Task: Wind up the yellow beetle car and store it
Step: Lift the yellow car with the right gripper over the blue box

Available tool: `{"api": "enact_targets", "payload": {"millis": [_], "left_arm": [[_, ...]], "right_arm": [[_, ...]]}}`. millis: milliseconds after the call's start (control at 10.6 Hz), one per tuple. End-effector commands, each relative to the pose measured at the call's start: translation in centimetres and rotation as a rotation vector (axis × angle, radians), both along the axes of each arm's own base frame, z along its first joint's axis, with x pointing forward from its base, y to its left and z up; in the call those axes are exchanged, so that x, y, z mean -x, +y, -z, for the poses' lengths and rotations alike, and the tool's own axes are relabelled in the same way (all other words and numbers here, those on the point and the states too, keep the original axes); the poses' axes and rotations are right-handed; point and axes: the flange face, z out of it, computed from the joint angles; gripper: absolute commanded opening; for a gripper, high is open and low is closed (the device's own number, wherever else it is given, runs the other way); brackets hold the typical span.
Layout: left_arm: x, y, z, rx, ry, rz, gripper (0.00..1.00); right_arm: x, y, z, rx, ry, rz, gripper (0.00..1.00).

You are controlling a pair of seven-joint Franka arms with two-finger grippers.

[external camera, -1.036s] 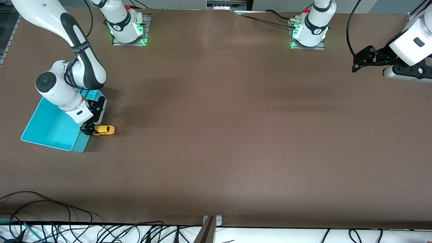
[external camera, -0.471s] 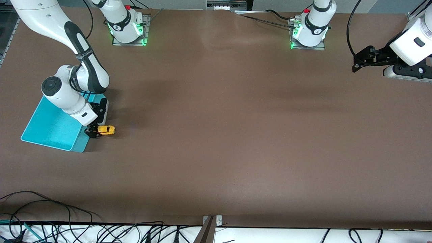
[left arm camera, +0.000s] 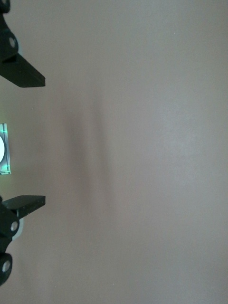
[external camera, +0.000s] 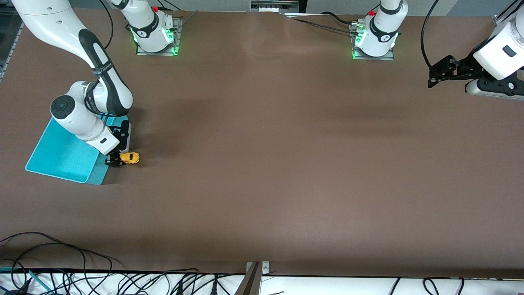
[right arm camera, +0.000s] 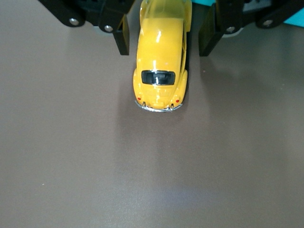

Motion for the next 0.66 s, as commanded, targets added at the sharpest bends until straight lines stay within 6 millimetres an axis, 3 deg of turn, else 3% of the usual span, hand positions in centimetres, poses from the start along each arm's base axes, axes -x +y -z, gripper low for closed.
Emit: {"api": "enact_targets", "payload": {"millis": [0, 94, 188, 282, 377, 565], "left_arm": [[-0.2, 0.1, -0.5, -0.008, 0.005, -0.008, 1.0], [-0.2, 0.2, -0.5, -0.007, 0.005, -0.01, 1.0], [-0.2, 0.1, -0.5, -0.008, 0.005, -0.008, 1.0], [-0.2, 0.1, -0.4, -0.007, 0.005, -0.008, 1.0], [-0.2, 0.1, -0.5, -0.008, 0.005, -0.008, 1.0], [-0.2, 0.4, -0.5, -0.008, 0.003, -0.012, 1.0]], "right_arm": [[-0.5, -0.2, 0.1, -0.003, -0.015, -0.021, 0.34], [-0.5, -0.2, 0.0, -0.002, -0.015, -0.025, 0.16], [-0.6, -0.2, -0.3, -0.002, -0.018, -0.027, 0.05], [-0.7, 0.1, -0.9, -0.003, -0.026, -0.032, 0.01], [-0.9, 1.2, -1.7, -0.012, -0.034, -0.049, 0.0], [-0.7, 1.5, -3.7, -0.017, -0.01, -0.053, 0.0]]}}
